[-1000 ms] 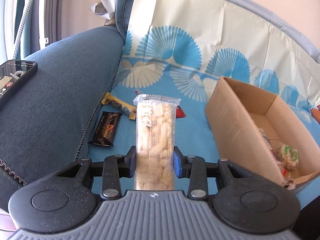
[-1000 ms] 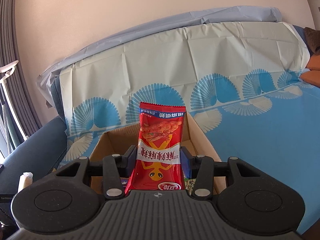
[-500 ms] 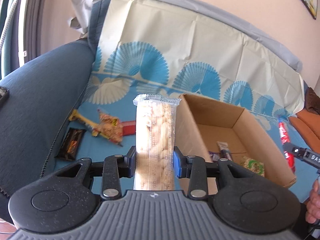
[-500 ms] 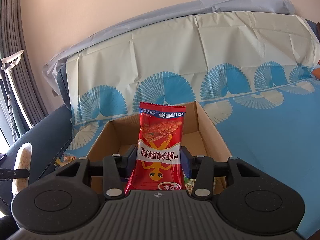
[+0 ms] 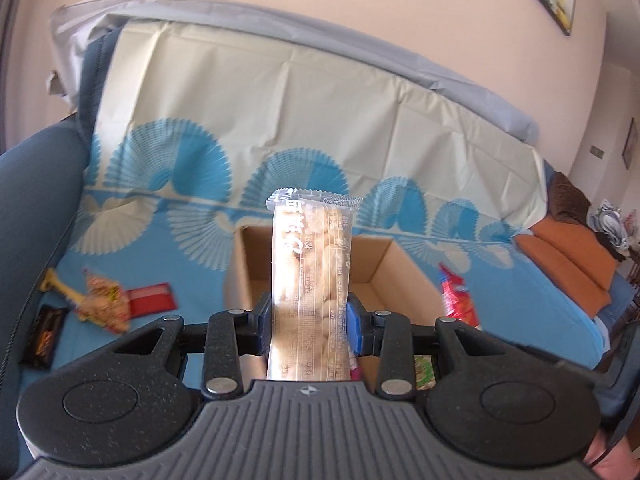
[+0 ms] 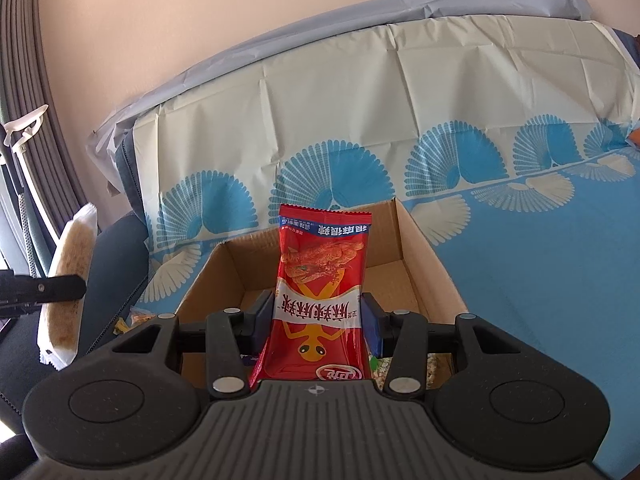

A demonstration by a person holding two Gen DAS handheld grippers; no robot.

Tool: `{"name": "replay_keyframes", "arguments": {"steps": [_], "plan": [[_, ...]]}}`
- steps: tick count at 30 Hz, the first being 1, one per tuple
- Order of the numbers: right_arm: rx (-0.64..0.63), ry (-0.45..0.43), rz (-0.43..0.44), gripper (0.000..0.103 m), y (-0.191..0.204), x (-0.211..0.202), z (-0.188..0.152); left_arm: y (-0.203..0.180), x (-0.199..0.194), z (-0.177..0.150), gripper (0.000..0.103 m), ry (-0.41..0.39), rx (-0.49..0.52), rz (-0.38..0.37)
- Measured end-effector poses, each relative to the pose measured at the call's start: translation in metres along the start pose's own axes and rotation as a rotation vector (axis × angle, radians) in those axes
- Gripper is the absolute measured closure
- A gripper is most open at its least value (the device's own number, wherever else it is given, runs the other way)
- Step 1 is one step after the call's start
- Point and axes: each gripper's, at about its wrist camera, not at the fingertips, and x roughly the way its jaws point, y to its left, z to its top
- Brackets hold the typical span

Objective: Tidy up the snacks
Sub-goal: 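Hold the white bar above the box with the left tool while the right holds the red packet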

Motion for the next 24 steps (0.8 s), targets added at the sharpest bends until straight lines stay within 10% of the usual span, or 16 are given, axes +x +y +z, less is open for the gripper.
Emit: {"name": "replay_keyframes", "arguments": {"steps": [24], "plan": [[-0.012, 0.016, 0.021, 0.056, -0.001, 0.004, 0.001, -0.036, 0.024, 0.021, 0.063, -0.016, 0.019, -0.056]]}}
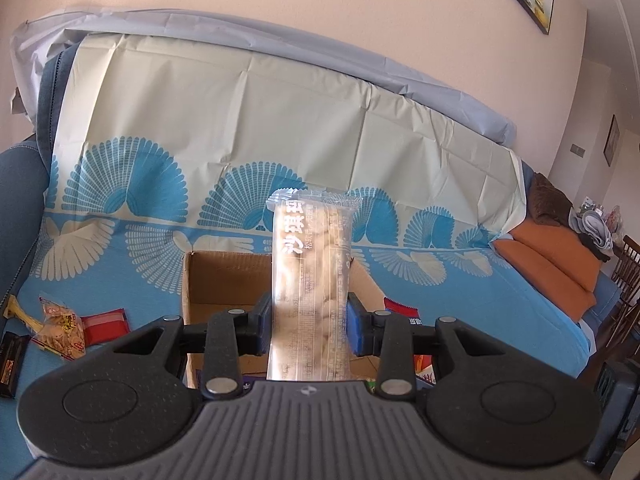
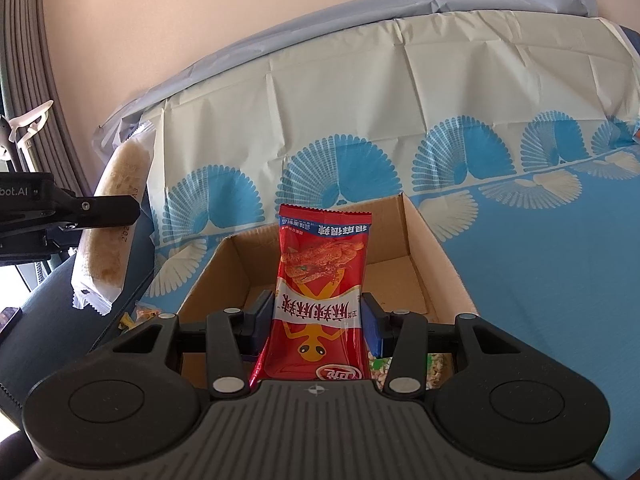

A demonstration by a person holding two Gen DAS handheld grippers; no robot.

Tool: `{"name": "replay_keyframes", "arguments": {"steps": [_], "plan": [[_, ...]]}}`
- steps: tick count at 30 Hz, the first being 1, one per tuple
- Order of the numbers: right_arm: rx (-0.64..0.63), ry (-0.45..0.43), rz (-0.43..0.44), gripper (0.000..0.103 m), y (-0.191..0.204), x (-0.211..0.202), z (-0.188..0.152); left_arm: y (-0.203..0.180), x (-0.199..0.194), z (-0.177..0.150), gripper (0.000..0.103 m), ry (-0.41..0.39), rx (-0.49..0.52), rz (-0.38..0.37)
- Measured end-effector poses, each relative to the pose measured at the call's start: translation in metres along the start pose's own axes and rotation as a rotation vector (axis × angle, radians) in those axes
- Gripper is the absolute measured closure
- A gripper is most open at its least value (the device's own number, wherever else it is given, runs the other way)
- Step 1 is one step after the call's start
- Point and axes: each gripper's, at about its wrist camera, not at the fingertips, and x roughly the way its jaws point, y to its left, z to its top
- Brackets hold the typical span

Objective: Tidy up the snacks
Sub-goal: 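Hold the white bar above the box with the left tool while the right holds the red packet, then open both tools dropping the white bar and red packet into the box, then move the left tool back to the dark chocolate bar on the sofa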

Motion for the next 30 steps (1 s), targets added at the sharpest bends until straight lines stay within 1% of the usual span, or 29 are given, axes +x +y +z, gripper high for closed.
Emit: {"name": "replay_keyframes", "arguments": {"steps": [16, 18, 20, 22, 23, 24, 29, 30], "plan": [[-0.014, 0.001, -0.001, 0.056, -0.001, 0.000, 0.000, -0.006, 0.001, 0.007, 0.063, -0.017, -0.006, -0.017], [-0.014, 0.006, 0.000, 0.056, -0.001, 0.001, 0.000, -0.006, 0.002, 0.008, 0.063, -0.019, -0.001, -0.017], [-0.012, 0.034, 0.008, 0.056, -0.001, 0.005, 0.000, -0.006, 0.003, 0.011, 0.063, -0.016, 0.006, -0.024], [-0.007, 0.058, -0.011, 0.052, -0.002, 0.008, 0.001, -0.007, 0.007, 0.016, 0.053, 0.002, 0.014, -0.024], [-0.002, 0.060, -0.027, 0.052, -0.002, 0.008, 0.001, -0.006, 0.008, 0.018, 0.042, 0.007, 0.015, -0.017], [0.005, 0.063, -0.030, 0.049, -0.003, 0.008, 0.001, -0.005, 0.008, 0.020, 0.040, 0.000, 0.017, -0.011], [0.009, 0.066, -0.039, 0.046, -0.004, 0.007, 0.000, 0.010, -0.004, 0.015, 0.040, -0.035, 0.025, 0.021], [0.007, 0.067, -0.040, 0.046, -0.004, 0.006, 0.000, 0.016, -0.008, 0.011, 0.042, -0.037, 0.021, 0.032]]}}
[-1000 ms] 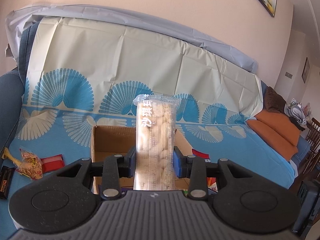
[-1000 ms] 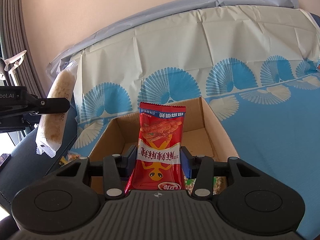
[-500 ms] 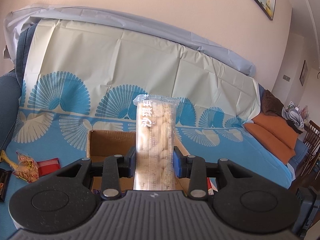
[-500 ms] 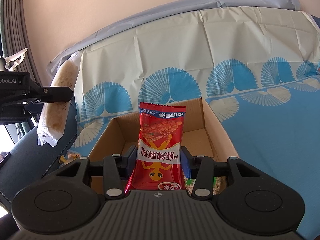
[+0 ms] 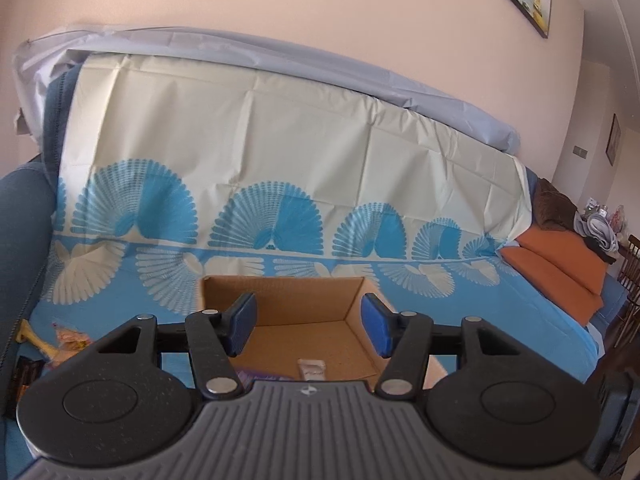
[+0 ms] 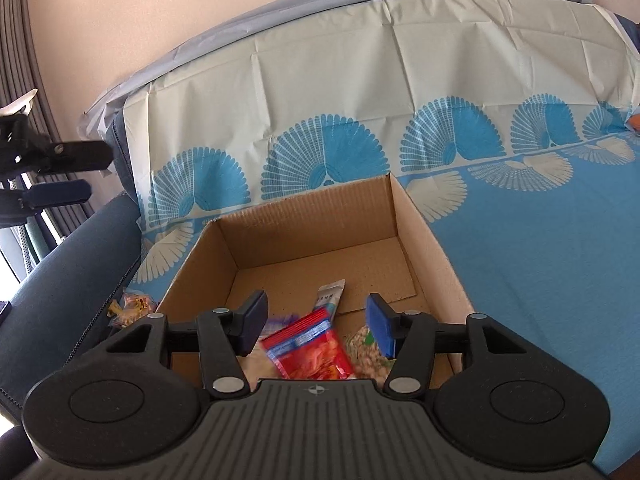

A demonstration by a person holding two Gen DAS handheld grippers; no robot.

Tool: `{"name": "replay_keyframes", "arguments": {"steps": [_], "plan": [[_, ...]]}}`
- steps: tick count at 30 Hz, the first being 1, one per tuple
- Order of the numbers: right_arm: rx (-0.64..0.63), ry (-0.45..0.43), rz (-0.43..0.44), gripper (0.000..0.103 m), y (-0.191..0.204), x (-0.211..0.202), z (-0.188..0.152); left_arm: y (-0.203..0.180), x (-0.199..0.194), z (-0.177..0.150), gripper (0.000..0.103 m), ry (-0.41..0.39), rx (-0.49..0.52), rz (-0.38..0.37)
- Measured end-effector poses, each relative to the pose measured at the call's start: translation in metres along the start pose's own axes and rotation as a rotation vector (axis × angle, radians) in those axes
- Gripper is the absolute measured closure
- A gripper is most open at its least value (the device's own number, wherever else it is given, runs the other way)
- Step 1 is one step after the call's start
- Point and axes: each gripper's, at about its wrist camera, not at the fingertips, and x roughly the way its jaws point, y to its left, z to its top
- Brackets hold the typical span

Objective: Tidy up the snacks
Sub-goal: 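Move the left tool back to the dark chocolate bar on the sofa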

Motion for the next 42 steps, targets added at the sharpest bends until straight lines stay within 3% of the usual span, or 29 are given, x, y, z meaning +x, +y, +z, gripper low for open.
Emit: {"name": "replay_keyframes", "arguments": {"steps": [4, 6, 10, 13, 19, 20, 22, 25, 28, 32, 33, 36, 42], "plan": [[-0.005, 0.010, -0.006, 0.046, 0.001, 0.001, 0.000, 0.037, -0.015, -0.026, 0.060, 0.005, 0.009, 0.067], [-0.011, 0.015, -0.010, 0.046, 0.002, 0.002, 0.000, 0.061, -0.022, -0.043, 0.078, 0.017, 0.019, 0.113], [-0.029, 0.022, -0.026, 0.046, 0.007, 0.005, -0.001, 0.113, -0.030, -0.068, 0.086, 0.048, 0.073, 0.221], [-0.038, 0.022, -0.042, 0.046, 0.009, 0.006, -0.001, 0.150, -0.033, -0.074, 0.086, 0.048, 0.134, 0.291], [-0.042, 0.018, -0.095, 0.046, 0.014, 0.008, -0.003, 0.205, -0.010, -0.099, 0.086, 0.075, 0.133, 0.414], [-0.048, 0.017, -0.103, 0.046, 0.015, 0.008, -0.003, 0.214, -0.003, -0.103, 0.085, 0.124, 0.093, 0.426], [-0.057, 0.015, -0.118, 0.046, 0.017, 0.008, -0.004, 0.228, 0.000, -0.101, 0.085, 0.136, 0.015, 0.462], [-0.058, 0.008, -0.126, 0.046, 0.020, 0.009, -0.004, 0.235, 0.008, -0.100, 0.085, 0.182, 0.001, 0.517], [-0.047, -0.001, -0.136, 0.046, 0.022, 0.012, -0.004, 0.236, 0.019, -0.101, 0.083, 0.242, 0.016, 0.515], [-0.058, -0.005, -0.145, 0.046, 0.026, 0.015, -0.004, 0.250, 0.032, -0.101, 0.062, 0.308, -0.051, 0.601], [-0.063, -0.005, -0.147, 0.047, 0.028, 0.016, -0.004, 0.252, 0.036, -0.101, 0.063, 0.323, -0.060, 0.619], [-0.070, 0.000, -0.152, 0.047, 0.029, 0.018, -0.004, 0.252, 0.053, -0.104, 0.057, 0.373, -0.026, 0.653], [-0.065, 0.012, -0.160, 0.046, 0.028, 0.019, -0.004, 0.258, 0.088, -0.114, 0.055, 0.430, 0.027, 0.745]]}}
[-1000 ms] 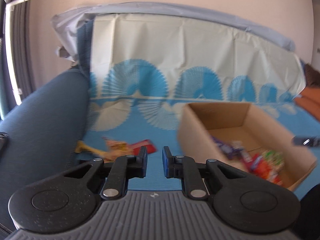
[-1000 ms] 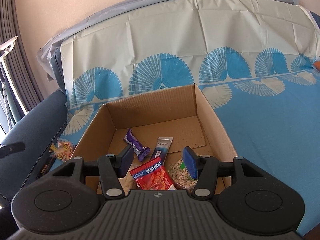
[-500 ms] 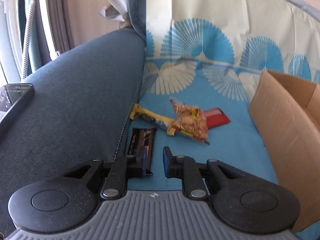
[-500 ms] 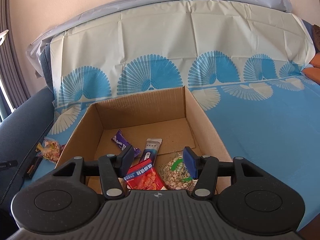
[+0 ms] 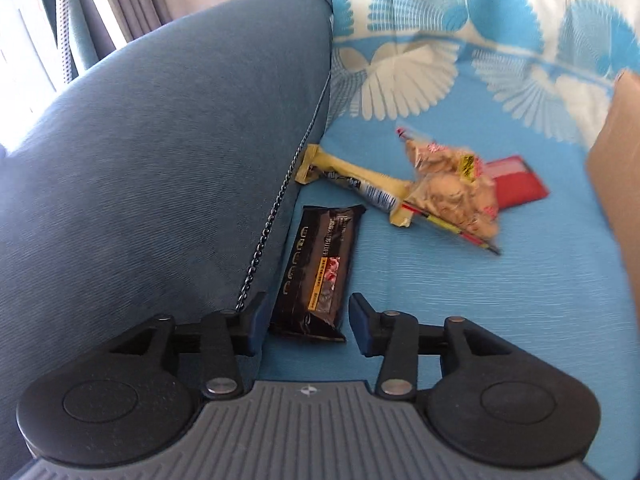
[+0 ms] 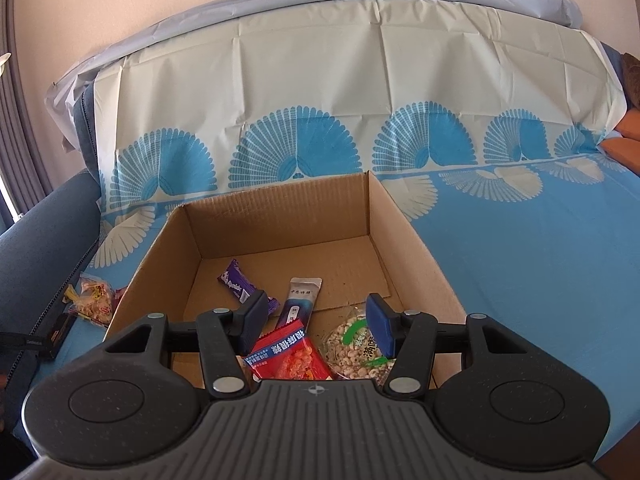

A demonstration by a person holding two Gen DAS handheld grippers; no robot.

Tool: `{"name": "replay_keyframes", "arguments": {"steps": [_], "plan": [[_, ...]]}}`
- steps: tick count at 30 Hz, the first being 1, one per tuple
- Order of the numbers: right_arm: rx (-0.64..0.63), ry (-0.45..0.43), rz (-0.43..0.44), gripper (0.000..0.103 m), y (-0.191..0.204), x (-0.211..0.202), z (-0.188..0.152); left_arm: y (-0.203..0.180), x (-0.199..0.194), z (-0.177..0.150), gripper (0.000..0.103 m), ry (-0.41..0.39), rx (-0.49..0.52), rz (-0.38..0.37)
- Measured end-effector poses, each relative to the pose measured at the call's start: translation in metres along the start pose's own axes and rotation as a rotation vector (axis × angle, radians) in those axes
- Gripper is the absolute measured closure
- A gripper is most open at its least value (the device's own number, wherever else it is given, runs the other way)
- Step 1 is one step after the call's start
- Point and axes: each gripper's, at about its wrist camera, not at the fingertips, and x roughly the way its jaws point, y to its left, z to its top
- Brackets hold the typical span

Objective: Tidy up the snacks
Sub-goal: 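Move the left tool back to the dark chocolate bar on the sofa, then close the left tool on the dark chocolate bar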

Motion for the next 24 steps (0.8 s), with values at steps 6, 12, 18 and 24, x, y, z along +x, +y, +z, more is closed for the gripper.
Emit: {"name": "replay_keyframes", "arguments": {"steps": [6, 12, 18, 24], "plan": [[0.001, 0.011, -0.006, 0.046, 0.000, 0.002, 0.000, -0.003, 0.017, -0.001, 0.060, 0.017, 0.015, 0.023], [-0.003, 0.011, -0.014, 0.045, 0.002, 0.003, 0.000, 0.013, 0.017, 0.000, 0.075, 0.016, -0.054, -0.056], [-0.019, 0.026, -0.021, 0.045, 0.004, 0.007, 0.000, 0.036, -0.003, -0.002, 0.103, 0.037, -0.168, -0.205], [-0.030, 0.029, -0.028, 0.045, 0.008, 0.009, 0.000, 0.055, -0.018, -0.008, 0.092, 0.045, -0.217, -0.279]]}}
